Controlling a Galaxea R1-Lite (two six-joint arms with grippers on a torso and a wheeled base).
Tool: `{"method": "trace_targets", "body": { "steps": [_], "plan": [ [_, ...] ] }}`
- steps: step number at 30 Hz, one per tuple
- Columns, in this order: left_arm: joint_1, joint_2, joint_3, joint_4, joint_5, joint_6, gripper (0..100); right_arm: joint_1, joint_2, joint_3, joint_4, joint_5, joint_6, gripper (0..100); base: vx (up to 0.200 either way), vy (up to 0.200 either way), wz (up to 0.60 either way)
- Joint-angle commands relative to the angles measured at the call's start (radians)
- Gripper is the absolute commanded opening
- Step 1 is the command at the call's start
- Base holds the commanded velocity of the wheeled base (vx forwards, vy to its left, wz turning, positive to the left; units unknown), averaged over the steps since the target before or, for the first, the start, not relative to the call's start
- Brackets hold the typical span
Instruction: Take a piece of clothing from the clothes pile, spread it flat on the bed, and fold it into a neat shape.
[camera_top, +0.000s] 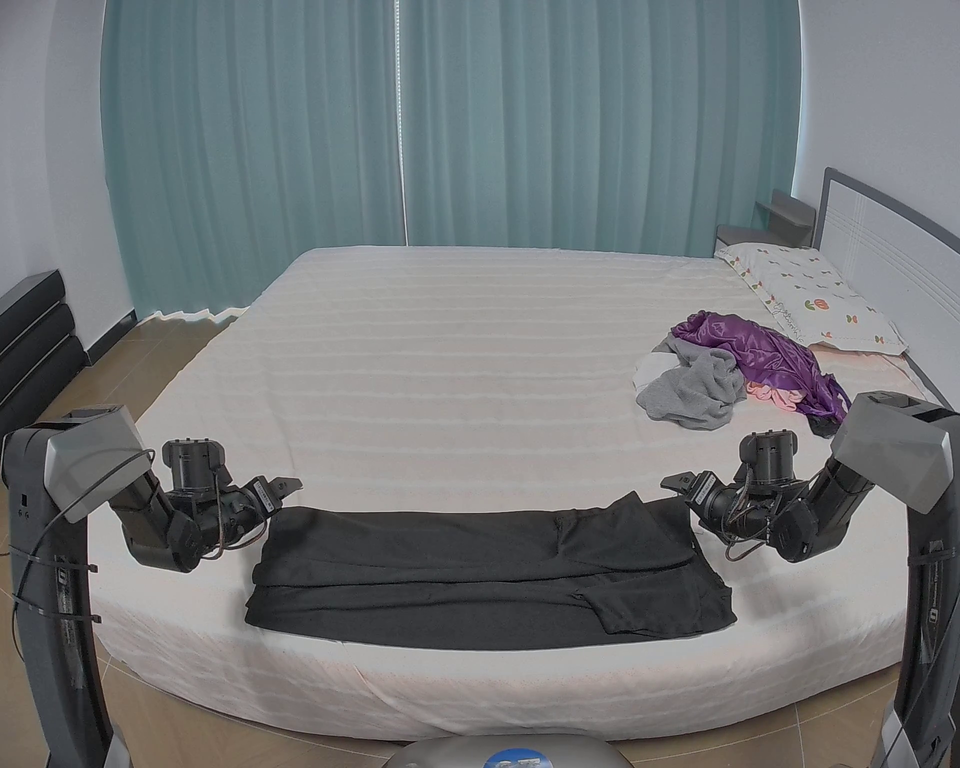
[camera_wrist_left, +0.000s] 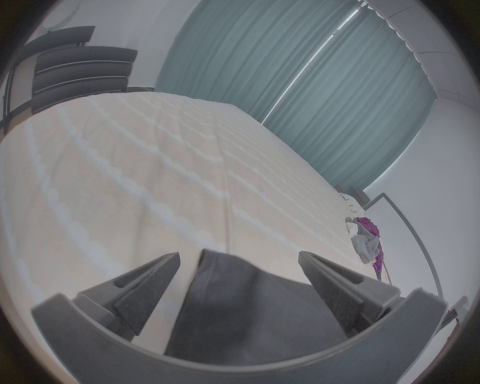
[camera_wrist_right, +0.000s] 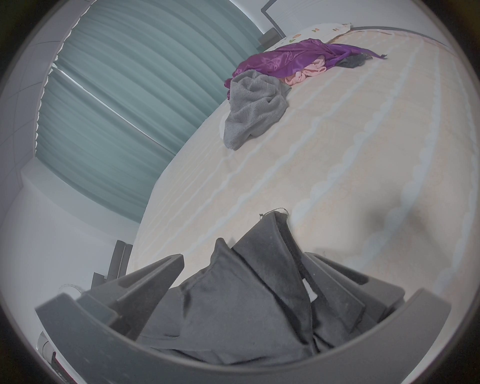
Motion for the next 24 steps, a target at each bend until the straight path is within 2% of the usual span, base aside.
{"method": "trace_targets", "body": {
  "steps": [1, 12, 16, 17, 22, 24],
  "plan": [
    [-0.034, 0.095, -0.116, 0.048, 0.010, -0.010, 100, -0.018, 0.098, -0.071, -0.002, 0.017, 0.001, 100, 0.000, 0.000, 0.00],
    [-0.028, 0.106, -0.118, 0.054, 0.086, 0.008, 100, -0.025, 0.107, -0.078, -0.005, 0.032, 0.001, 100, 0.000, 0.000, 0.00],
    [-0.026, 0.106, -0.116, 0.065, 0.091, 0.008, 100, -0.025, 0.111, -0.082, -0.005, 0.031, 0.001, 100, 0.000, 0.000, 0.00],
    [-0.026, 0.106, -0.116, 0.068, 0.091, 0.008, 0, -0.025, 0.111, -0.082, -0.005, 0.031, 0.001, 100, 0.000, 0.000, 0.00],
    [-0.026, 0.106, -0.116, 0.071, 0.125, 0.007, 0, -0.029, 0.132, -0.119, 0.000, 0.023, 0.002, 100, 0.000, 0.000, 0.00],
    [-0.025, 0.106, -0.122, 0.068, 0.172, 0.005, 0, -0.029, 0.140, -0.136, 0.005, 0.019, 0.002, 100, 0.000, 0.000, 0.00]
  ]
}}
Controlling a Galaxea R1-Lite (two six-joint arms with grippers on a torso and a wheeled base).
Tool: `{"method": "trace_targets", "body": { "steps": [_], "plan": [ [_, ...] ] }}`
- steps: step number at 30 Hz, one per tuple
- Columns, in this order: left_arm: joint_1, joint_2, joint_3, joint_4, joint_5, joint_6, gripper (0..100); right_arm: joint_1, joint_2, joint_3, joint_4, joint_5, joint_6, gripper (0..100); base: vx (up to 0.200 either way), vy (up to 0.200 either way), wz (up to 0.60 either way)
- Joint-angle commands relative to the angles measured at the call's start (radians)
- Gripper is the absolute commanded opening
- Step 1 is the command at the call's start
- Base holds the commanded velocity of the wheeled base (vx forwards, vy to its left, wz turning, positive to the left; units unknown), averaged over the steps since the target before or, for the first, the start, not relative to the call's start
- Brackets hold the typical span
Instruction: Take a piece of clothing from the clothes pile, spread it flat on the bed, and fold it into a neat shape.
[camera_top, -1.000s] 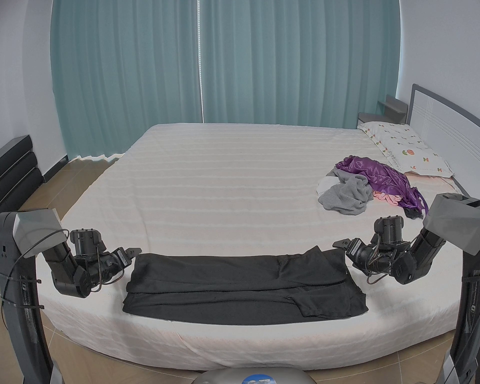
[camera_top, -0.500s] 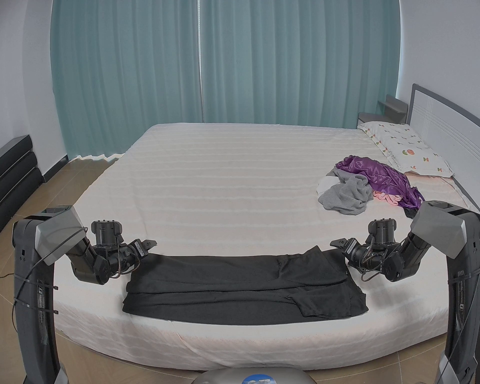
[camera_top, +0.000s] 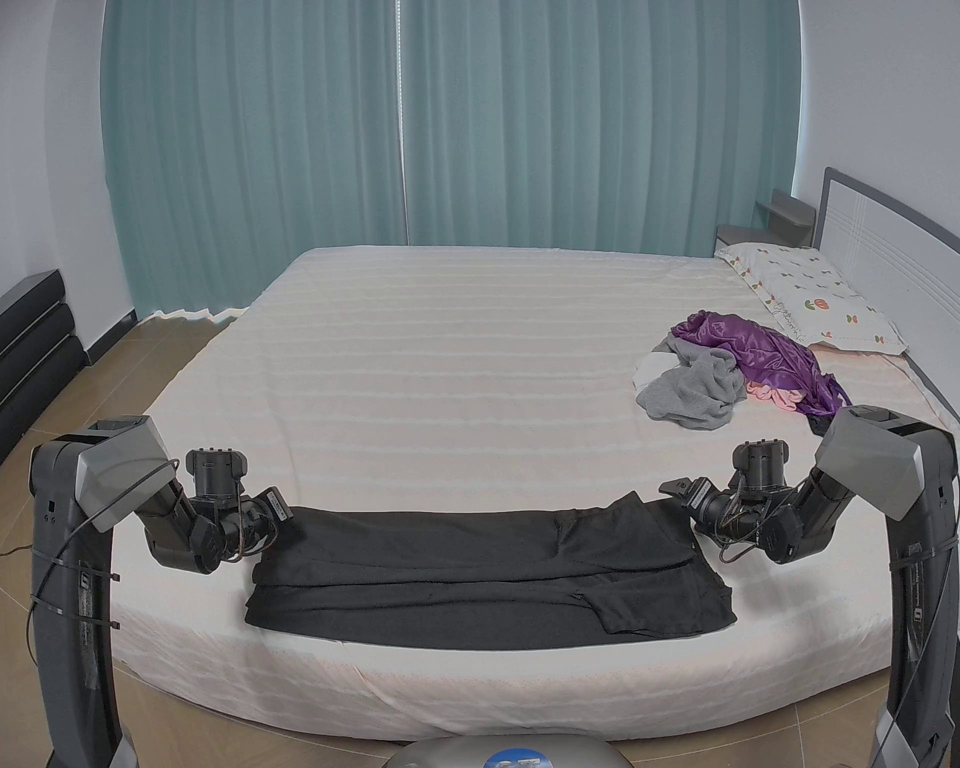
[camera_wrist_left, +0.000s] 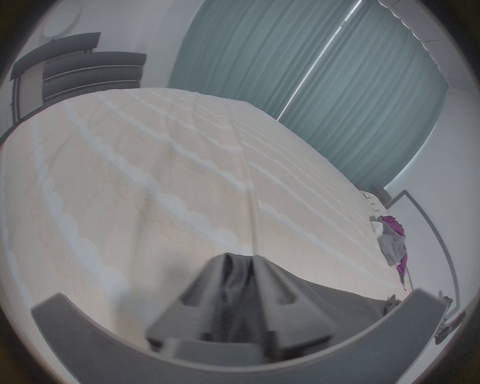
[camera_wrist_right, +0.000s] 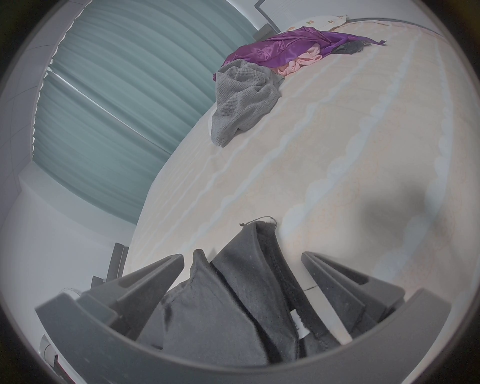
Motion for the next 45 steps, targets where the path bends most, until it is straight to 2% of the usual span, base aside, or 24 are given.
{"method": "trace_targets", "body": {
  "steps": [1, 2, 6, 17, 18, 23, 29, 34, 45],
  "plan": [
    [0.002, 0.003, -0.006, -0.004, 0.037, -0.003, 0, -0.001, 0.020, -0.025, 0.004, -0.004, 0.001, 100, 0.000, 0.000, 0.00],
    [0.005, 0.005, -0.010, -0.007, 0.067, -0.007, 0, -0.001, 0.023, -0.029, 0.004, -0.004, 0.001, 100, 0.000, 0.000, 0.00],
    [0.006, 0.001, -0.010, -0.007, 0.104, -0.012, 0, -0.001, 0.039, -0.060, 0.009, -0.004, 0.004, 100, 0.000, 0.000, 0.00],
    [0.002, 0.001, -0.011, -0.013, 0.116, -0.043, 0, 0.000, 0.058, -0.111, 0.035, -0.002, 0.011, 100, 0.000, 0.000, 0.00],
    [0.002, 0.001, -0.011, -0.011, 0.116, -0.044, 0, 0.002, 0.058, -0.117, 0.047, -0.004, 0.011, 0, 0.000, 0.000, 0.00],
    [0.000, 0.000, -0.010, -0.013, 0.116, -0.044, 0, 0.003, 0.062, -0.121, 0.059, -0.010, 0.013, 0, 0.000, 0.000, 0.00],
    [-0.002, 0.001, -0.022, -0.013, 0.115, -0.047, 0, -0.007, 0.057, -0.129, 0.047, -0.058, 0.031, 0, 0.000, 0.000, 0.00],
    [0.000, 0.003, -0.026, -0.013, 0.112, -0.049, 0, -0.049, 0.055, -0.132, 0.047, -0.059, 0.040, 0, 0.000, 0.000, 0.00],
    [-0.006, 0.014, -0.049, -0.011, 0.104, -0.049, 0, -0.043, 0.057, -0.120, 0.045, -0.059, 0.039, 0, 0.000, 0.000, 0.00]
  ]
}}
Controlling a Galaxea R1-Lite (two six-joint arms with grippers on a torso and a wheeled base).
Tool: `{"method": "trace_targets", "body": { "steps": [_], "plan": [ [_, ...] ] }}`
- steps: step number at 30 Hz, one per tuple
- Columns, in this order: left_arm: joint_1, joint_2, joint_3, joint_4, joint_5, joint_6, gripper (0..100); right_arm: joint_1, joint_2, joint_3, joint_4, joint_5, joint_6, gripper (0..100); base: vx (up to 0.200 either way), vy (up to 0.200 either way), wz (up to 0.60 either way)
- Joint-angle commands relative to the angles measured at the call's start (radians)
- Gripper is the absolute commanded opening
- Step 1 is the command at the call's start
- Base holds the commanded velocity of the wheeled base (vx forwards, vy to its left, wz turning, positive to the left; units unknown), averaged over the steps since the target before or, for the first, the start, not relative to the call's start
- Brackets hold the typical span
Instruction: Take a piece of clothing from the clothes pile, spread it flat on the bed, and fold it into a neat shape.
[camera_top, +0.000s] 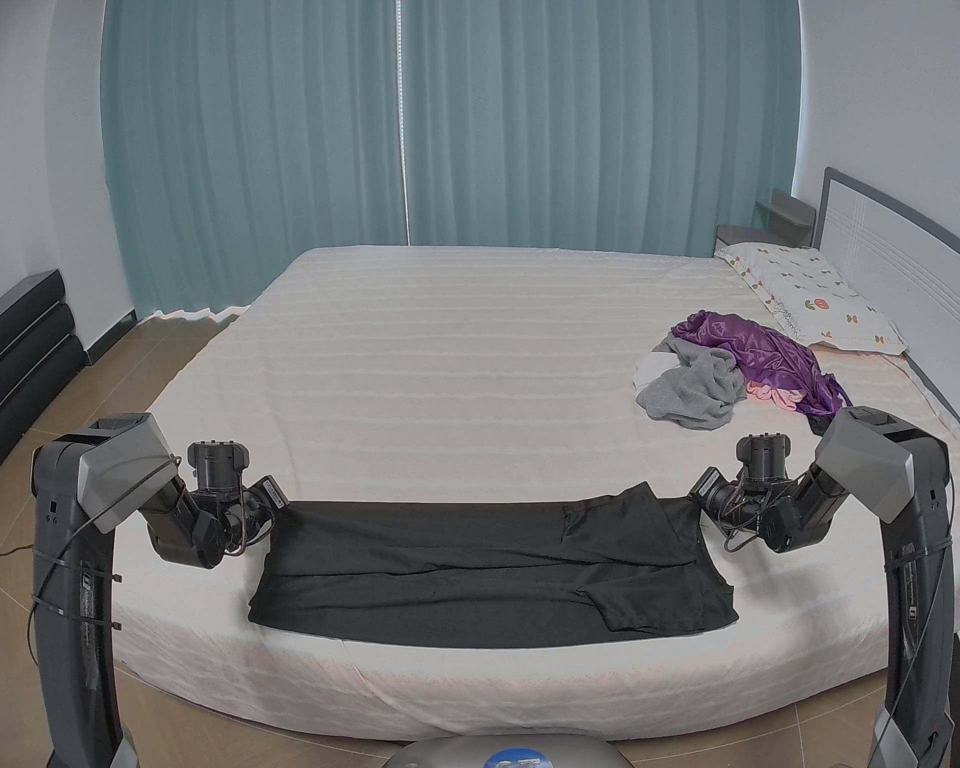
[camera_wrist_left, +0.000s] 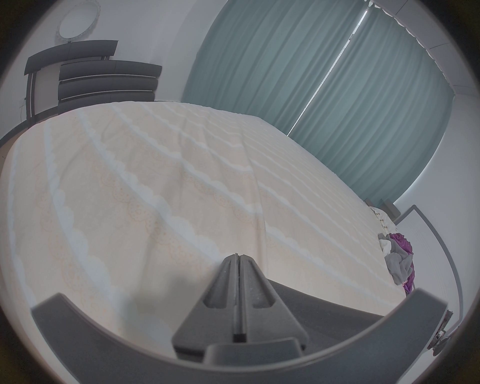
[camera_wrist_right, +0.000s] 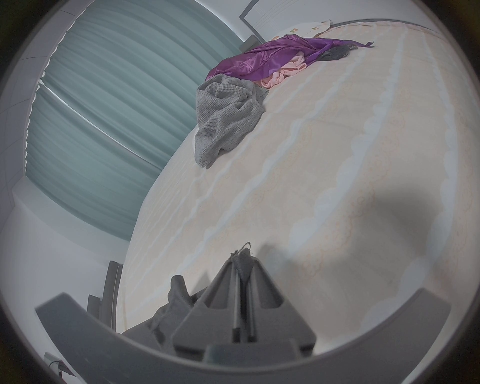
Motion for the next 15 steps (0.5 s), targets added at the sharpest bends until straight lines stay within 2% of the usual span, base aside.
{"method": "trace_targets", "body": {
  "steps": [1, 2, 3, 4, 5, 10, 15],
  "plan": [
    [-0.004, 0.013, -0.019, 0.000, 0.000, -0.001, 0, 0.002, -0.001, 0.004, 0.000, -0.001, 0.000, 0, 0.000, 0.000, 0.00],
    [-0.004, 0.016, -0.025, 0.000, 0.000, -0.001, 0, 0.002, -0.001, 0.003, 0.000, -0.001, -0.002, 0, 0.000, 0.000, 0.00],
    [-0.004, 0.018, -0.030, 0.000, 0.000, -0.001, 0, 0.002, 0.000, 0.004, 0.000, 0.000, -0.002, 100, 0.000, 0.000, 0.00],
    [-0.005, 0.018, -0.031, 0.001, 0.000, -0.001, 0, 0.002, -0.001, 0.004, 0.000, -0.001, -0.002, 100, 0.000, 0.000, 0.00],
    [-0.005, 0.018, -0.031, 0.001, 0.000, -0.001, 100, 0.002, -0.001, 0.004, 0.000, -0.001, -0.002, 100, 0.000, 0.000, 0.00],
    [-0.007, 0.016, -0.031, 0.000, -0.002, -0.004, 100, 0.002, -0.015, 0.026, -0.032, 0.003, 0.006, 100, 0.000, 0.000, 0.00],
    [-0.005, -0.015, -0.014, 0.004, -0.003, -0.090, 100, 0.002, -0.080, 0.125, -0.107, 0.019, 0.035, 100, 0.000, 0.000, 0.00]
  ]
}}
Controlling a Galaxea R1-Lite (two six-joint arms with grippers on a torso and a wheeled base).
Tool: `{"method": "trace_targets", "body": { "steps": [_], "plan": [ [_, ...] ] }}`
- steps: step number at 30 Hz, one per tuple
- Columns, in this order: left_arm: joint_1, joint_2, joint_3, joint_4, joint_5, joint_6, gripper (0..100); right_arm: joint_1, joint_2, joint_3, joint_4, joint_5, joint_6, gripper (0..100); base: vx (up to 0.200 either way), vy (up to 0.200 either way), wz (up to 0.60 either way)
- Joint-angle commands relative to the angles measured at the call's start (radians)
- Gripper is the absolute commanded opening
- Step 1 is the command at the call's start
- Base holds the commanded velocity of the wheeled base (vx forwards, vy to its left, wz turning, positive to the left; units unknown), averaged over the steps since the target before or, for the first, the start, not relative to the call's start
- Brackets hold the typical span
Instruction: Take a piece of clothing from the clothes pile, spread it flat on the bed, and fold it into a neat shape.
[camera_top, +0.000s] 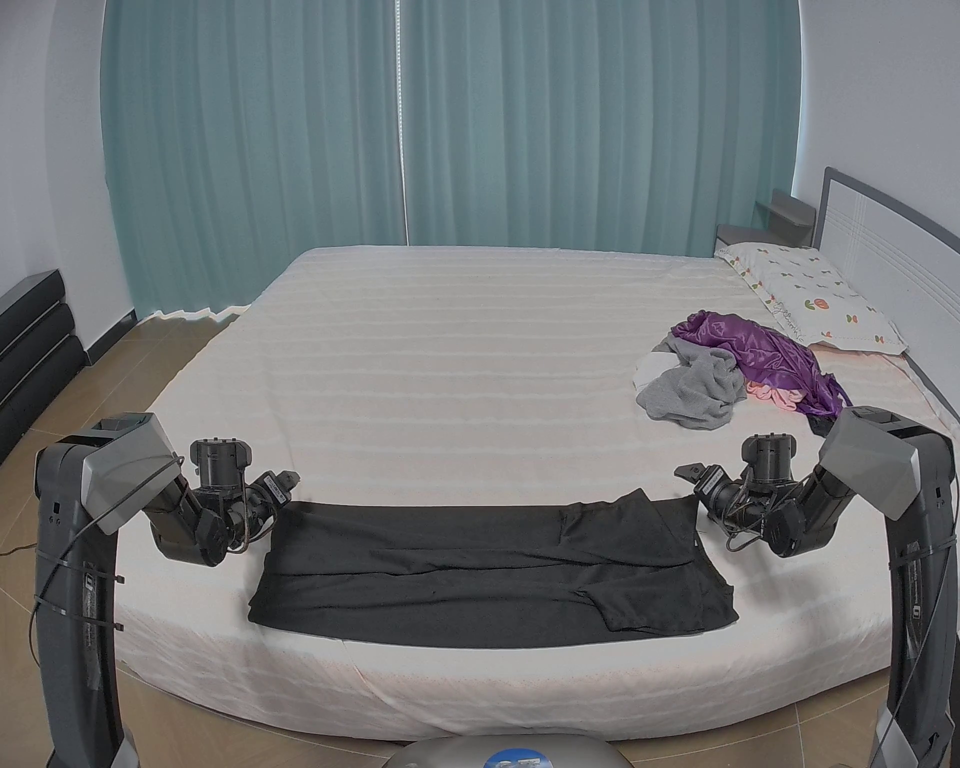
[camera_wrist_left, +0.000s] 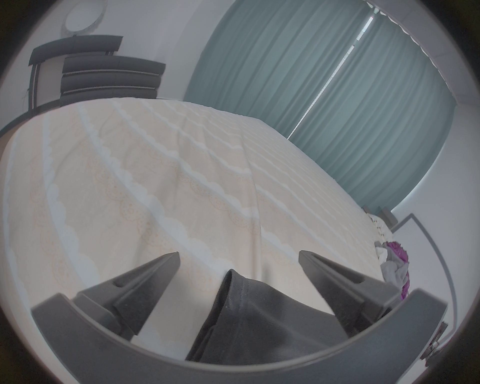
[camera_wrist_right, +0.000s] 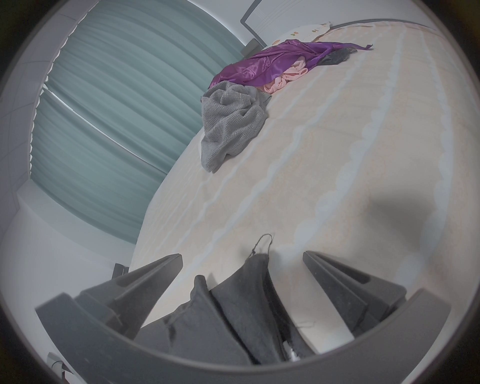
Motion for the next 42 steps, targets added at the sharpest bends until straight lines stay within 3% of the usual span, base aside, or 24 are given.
{"method": "trace_targets", "body": {
  "steps": [1, 4, 6, 8, 16, 28, 29, 42],
  "plan": [
    [0.003, -0.053, 0.036, 0.009, -0.002, -0.054, 100, 0.000, -0.072, 0.094, -0.049, 0.016, 0.024, 100, 0.000, 0.000, 0.00],
    [0.005, -0.136, 0.168, 0.002, -0.070, -0.062, 100, 0.002, -0.116, 0.182, -0.072, 0.031, 0.030, 100, 0.000, 0.000, 0.00],
    [0.005, -0.140, 0.175, 0.002, -0.074, -0.062, 100, 0.002, -0.118, 0.185, -0.074, 0.031, 0.030, 100, 0.000, 0.000, 0.00],
    [0.005, -0.237, 0.306, 0.000, -0.148, -0.071, 100, 0.002, -0.182, 0.286, -0.091, 0.031, 0.072, 100, 0.000, 0.000, 0.00],
    [-0.040, -0.278, 0.466, -0.001, -0.144, -0.089, 100, 0.014, -0.250, 0.472, -0.155, 0.031, 0.119, 100, 0.000, 0.000, 0.00],
    [-0.100, -0.196, 0.388, 0.011, -0.002, -0.099, 100, 0.071, -0.262, 0.519, -0.169, 0.017, 0.116, 100, 0.000, 0.000, 0.00],
    [-0.101, -0.194, 0.383, 0.011, 0.005, -0.100, 0, 0.082, -0.268, 0.527, -0.169, 0.016, 0.116, 100, 0.000, 0.000, 0.00],
    [-0.098, -0.252, 0.375, 0.008, 0.064, -0.128, 0, 0.109, -0.244, 0.444, -0.087, 0.013, 0.112, 100, 0.000, 0.000, 0.00]
  ]
}}
